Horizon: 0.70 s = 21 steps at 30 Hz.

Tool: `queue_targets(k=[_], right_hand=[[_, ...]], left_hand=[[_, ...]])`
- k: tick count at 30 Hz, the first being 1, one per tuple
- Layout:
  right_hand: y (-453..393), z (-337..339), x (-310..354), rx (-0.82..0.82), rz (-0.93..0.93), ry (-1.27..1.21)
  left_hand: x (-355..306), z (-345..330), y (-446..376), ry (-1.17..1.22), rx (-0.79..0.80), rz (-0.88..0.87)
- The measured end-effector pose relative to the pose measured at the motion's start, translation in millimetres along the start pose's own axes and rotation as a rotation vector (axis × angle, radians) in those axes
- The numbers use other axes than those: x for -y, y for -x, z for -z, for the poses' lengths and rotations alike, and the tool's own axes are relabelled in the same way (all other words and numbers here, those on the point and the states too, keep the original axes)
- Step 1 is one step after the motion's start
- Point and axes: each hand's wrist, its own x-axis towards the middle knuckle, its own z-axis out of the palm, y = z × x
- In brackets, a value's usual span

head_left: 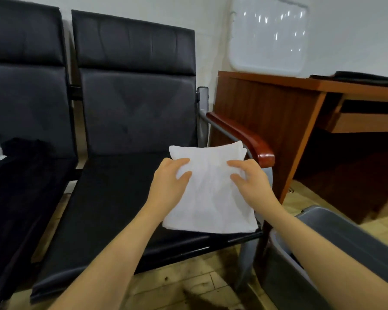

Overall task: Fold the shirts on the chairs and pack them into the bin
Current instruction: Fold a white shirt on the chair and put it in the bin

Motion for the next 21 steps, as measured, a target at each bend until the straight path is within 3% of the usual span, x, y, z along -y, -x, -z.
queue_targets(k=[7, 14, 21], right_hand=[[22, 61, -49, -0.13, -0.033, 0.196], [46, 136, -138, -0.231, -0.172, 0.202], [102, 193, -240, -0.114, -0.399, 0.178]], left_hand=[[-57, -55, -5, -0.024, 0.142, -0.158], [-117, -162, -13, -0.051, 0.275, -0.322], [-149, -299, 2, -0.11, 0.531, -0.386]])
